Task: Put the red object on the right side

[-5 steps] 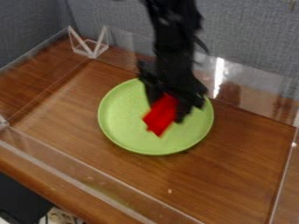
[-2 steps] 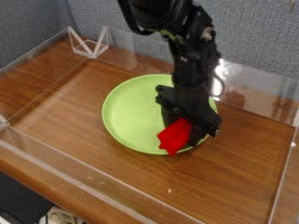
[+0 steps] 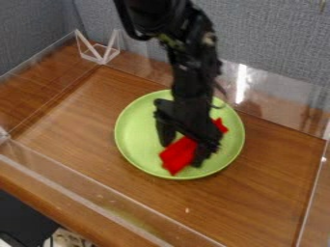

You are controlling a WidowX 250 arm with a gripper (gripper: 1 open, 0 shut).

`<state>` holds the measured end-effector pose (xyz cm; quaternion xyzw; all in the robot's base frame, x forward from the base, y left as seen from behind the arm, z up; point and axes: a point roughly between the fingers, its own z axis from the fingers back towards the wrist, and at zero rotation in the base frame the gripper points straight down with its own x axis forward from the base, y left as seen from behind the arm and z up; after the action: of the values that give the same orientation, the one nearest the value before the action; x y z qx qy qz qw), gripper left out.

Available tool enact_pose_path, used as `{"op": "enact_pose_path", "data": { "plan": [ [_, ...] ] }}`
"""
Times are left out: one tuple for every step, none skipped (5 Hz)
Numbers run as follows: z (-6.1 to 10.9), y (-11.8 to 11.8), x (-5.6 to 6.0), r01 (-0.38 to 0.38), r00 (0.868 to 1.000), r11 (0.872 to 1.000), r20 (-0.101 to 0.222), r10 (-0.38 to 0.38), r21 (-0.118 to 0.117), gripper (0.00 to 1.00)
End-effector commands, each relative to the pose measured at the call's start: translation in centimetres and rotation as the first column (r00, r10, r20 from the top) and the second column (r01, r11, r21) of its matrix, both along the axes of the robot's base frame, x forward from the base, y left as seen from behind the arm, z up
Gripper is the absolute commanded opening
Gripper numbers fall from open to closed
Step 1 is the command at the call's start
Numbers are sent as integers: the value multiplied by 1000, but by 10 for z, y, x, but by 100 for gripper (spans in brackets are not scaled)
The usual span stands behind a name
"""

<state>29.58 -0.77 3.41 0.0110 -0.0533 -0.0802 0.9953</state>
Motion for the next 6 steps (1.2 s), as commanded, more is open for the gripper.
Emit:
{"op": "enact_pose_path", "data": {
  "plan": [
    [22, 32, 13, -14, 998, 1000, 64, 14, 8, 100],
    [28, 68, 16, -28, 997, 1000, 71, 27, 15, 100],
    [22, 50, 27, 14, 996, 1000, 84, -16, 18, 100],
    [13, 45, 34, 46, 995, 999, 86, -47, 21, 100],
    [13, 53, 38, -13, 996, 1000, 87, 10, 29, 100],
    [13, 60, 41, -70, 994, 997, 88, 67, 37, 100]
  ]
}}
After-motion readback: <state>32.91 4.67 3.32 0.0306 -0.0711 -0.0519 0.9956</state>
